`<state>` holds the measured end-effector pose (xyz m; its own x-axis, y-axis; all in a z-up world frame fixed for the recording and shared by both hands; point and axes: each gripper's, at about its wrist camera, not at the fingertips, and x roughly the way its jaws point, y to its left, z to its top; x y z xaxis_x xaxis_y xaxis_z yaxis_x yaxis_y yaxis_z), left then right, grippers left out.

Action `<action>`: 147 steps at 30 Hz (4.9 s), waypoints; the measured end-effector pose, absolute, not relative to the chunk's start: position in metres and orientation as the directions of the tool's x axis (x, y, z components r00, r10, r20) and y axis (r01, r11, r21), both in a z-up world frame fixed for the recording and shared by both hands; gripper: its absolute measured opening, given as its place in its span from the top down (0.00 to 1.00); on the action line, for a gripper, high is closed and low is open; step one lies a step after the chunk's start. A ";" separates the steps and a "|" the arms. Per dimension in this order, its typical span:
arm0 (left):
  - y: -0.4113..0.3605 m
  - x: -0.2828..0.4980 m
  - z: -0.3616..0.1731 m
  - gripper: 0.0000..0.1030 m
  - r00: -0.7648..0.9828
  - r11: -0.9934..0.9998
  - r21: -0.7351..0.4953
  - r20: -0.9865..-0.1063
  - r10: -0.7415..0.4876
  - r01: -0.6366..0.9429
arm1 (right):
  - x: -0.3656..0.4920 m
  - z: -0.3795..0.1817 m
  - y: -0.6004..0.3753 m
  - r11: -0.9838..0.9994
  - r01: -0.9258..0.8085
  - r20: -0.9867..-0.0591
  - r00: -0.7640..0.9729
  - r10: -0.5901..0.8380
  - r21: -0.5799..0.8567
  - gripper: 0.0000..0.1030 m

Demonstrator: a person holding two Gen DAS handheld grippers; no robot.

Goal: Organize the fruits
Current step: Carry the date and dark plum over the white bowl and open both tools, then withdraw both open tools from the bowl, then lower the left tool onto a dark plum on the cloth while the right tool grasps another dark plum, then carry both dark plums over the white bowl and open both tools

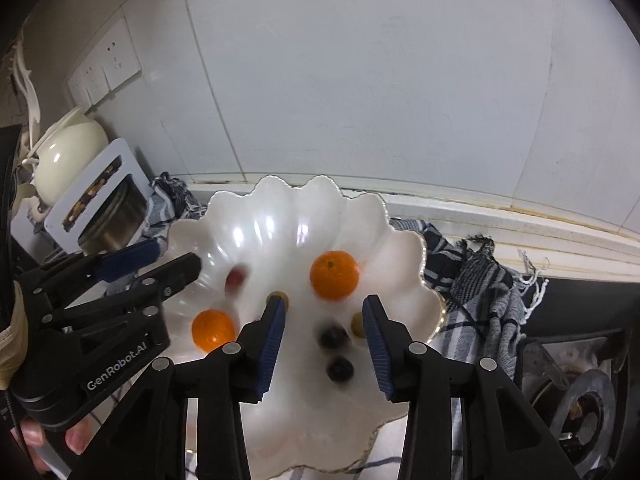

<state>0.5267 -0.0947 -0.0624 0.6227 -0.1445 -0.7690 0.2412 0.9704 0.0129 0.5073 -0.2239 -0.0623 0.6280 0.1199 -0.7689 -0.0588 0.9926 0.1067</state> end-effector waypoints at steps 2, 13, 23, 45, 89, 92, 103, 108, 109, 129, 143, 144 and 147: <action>-0.093 0.523 -0.060 0.50 0.621 0.971 0.004 -0.769 -0.149 0.239 | 0.505 -0.062 -0.226 0.993 -0.051 -0.770 0.629 0.111 0.102 0.58; -0.082 0.482 -0.032 0.41 0.681 0.975 0.062 -0.725 -0.102 0.213 | 0.467 -0.035 -0.226 0.997 -0.050 -0.713 0.698 0.071 0.051 0.48; -0.070 0.428 -0.001 0.27 0.752 0.975 0.094 -0.652 -0.092 0.201 | 0.418 -0.002 -0.222 0.998 -0.054 -0.640 0.767 0.055 0.022 0.44; -0.047 0.324 0.021 0.24 0.824 0.975 0.079 -0.552 -0.129 0.206 | 0.322 0.011 -0.217 0.998 -0.039 -0.555 0.830 0.055 0.041 0.44; -0.055 0.279 -0.067 0.35 0.778 0.946 0.100 -0.598 -0.189 0.307 | 0.265 -0.067 -0.204 0.997 -0.071 -0.596 0.801 0.048 -0.015 0.44; -0.058 0.283 -0.075 0.37 0.767 0.942 0.097 -0.610 -0.199 0.322 | 0.269 -0.076 -0.206 0.998 -0.070 -0.614 0.787 0.053 -0.004 0.44; -0.071 0.311 -0.112 0.48 0.706 0.935 0.084 -0.679 -0.199 0.345 | 0.290 -0.108 -0.215 0.998 -0.058 -0.681 0.731 0.054 0.016 0.45; -0.075 0.324 -0.129 0.53 0.676 0.931 0.082 -0.711 -0.196 0.356 | 0.299 -0.121 -0.217 0.998 -0.061 -0.706 0.705 0.067 0.033 0.48; -0.076 0.326 -0.132 0.54 0.671 0.931 0.082 -0.716 -0.194 0.357 | 0.301 -0.123 -0.217 0.998 -0.061 -0.710 0.701 0.067 0.034 0.49; -0.088 0.356 -0.162 0.71 0.604 0.929 0.070 -0.777 -0.178 0.363 | 0.321 -0.152 -0.226 0.995 -0.064 -0.761 0.641 0.104 0.082 0.60; -0.089 0.363 -0.167 0.78 0.590 0.932 0.042 -0.784 -0.193 0.360 | 0.327 -0.159 -0.228 0.991 -0.079 -0.770 0.624 0.133 0.108 0.70; -0.089 0.363 -0.167 0.78 0.589 0.932 0.040 -0.785 -0.193 0.359 | 0.326 -0.158 -0.227 0.991 -0.079 -0.769 0.626 0.133 0.106 0.70; -0.089 0.359 -0.164 0.78 0.590 0.933 0.030 -0.781 -0.202 0.358 | 0.324 -0.156 -0.227 0.991 -0.083 -0.764 0.631 0.136 0.108 0.70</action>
